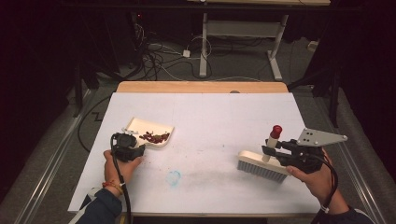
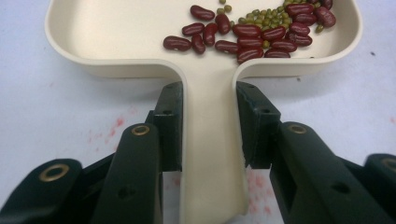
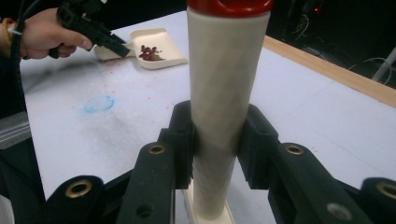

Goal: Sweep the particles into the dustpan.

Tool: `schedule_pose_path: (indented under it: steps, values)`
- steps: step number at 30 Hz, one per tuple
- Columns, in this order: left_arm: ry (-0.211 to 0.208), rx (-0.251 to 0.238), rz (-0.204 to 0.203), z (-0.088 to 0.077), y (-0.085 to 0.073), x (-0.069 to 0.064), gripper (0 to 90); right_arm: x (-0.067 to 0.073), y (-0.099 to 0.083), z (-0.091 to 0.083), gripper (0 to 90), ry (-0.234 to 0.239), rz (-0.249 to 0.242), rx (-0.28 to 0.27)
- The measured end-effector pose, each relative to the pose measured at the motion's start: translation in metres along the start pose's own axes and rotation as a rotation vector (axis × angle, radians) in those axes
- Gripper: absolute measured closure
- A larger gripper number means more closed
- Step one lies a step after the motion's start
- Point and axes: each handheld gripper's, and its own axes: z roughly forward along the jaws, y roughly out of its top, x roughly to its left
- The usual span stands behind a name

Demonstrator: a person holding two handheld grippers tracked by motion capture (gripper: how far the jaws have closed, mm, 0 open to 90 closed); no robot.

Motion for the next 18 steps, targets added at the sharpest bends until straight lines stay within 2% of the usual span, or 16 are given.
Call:
schedule_pose_path:
  steps: [1, 2, 4, 5, 7, 9, 11, 14, 18]
  values:
    - [0.001, 0.0, -0.006, 0.002, 0.001, -0.001, 63.6, -0.001, 0.0, 0.002, 70.0, 0.005, -0.002, 0.006]
    - [-0.019, 0.002, -0.018, 0.004, 0.0, -0.003, 62.9, -0.002, 0.0, 0.004, 70.0, 0.009, -0.002, 0.009]
    - [-0.016, 0.0, -0.007, 0.003, -0.001, -0.006, 57.5, -0.004, 0.001, 0.008, 69.9, 0.009, 0.011, 0.006]
    - [-0.023, -0.008, -0.015, 0.0, -0.003, -0.008, 55.9, -0.006, 0.001, 0.009, 69.9, 0.007, 0.016, 0.004]
    - [-0.068, -0.008, -0.018, -0.003, -0.007, -0.01, 53.1, -0.013, 0.003, 0.014, 69.7, -0.011, 0.038, -0.001]
    - [-0.088, -0.005, -0.003, -0.006, -0.012, -0.013, 51.1, -0.018, 0.003, 0.018, 68.4, -0.037, 0.061, -0.009]
    - [-0.127, -0.011, 0.006, -0.009, -0.017, -0.017, 51.4, -0.027, 0.004, 0.025, 67.1, -0.061, 0.084, -0.012]
    - [-0.104, -0.011, 0.069, -0.014, -0.022, -0.027, 52.0, -0.04, 0.008, 0.037, 64.3, -0.121, 0.109, 0.008]
    - [-0.11, -0.038, 0.089, -0.019, -0.026, -0.027, 50.8, -0.056, 0.01, 0.058, 61.4, -0.188, 0.136, 0.033]
